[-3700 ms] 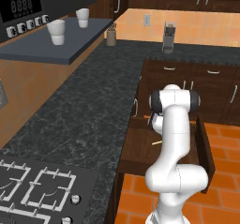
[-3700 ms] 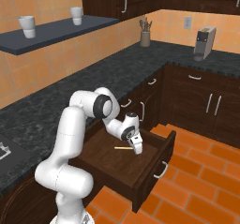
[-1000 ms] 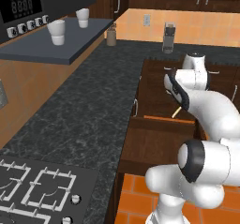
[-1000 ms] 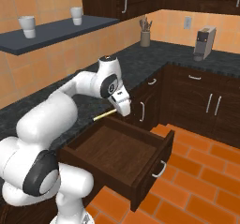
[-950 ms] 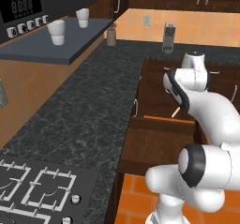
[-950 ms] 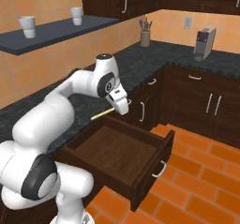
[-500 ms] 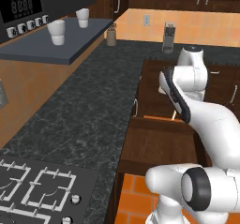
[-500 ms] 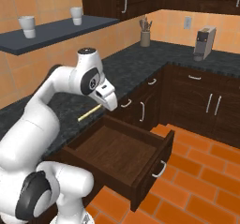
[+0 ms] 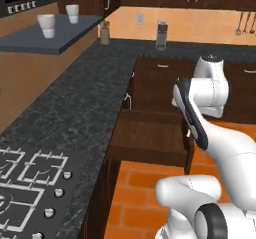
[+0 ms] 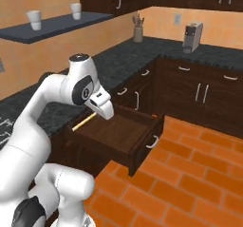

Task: Take a straw from the drawer in front and place it inside the glass cup on the dining counter.

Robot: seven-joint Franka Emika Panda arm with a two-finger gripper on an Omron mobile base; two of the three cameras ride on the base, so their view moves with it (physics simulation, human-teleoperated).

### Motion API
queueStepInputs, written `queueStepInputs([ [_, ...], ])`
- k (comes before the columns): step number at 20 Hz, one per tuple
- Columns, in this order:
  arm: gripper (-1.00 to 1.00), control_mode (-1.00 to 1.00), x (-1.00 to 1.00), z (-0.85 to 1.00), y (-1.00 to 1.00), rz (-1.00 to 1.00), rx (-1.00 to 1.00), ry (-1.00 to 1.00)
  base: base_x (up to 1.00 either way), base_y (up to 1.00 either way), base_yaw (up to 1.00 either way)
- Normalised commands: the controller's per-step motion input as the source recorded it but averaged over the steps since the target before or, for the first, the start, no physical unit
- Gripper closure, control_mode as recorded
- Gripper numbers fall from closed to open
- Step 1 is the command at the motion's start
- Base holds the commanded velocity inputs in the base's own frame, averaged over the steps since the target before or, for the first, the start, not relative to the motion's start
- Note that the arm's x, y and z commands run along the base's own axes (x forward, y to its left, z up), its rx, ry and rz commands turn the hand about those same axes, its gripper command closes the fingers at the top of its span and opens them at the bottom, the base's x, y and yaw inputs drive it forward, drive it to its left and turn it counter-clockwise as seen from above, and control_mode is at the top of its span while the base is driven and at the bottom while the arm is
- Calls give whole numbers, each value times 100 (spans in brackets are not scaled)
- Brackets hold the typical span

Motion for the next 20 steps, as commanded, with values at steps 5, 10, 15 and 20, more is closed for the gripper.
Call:
queueStepInputs([
  [5, 100, 100, 0, 0, 0, 0, 0, 0, -15, -10, -87],
  [10, 100, 100, 0, 0, 0, 0, 0, 0, 0, -7, -96],
  [15, 100, 100, 0, 0, 0, 0, 0, 0, 11, -40, -75],
  [20, 100, 100, 0, 0, 0, 0, 0, 0, 90, -45, -12],
])
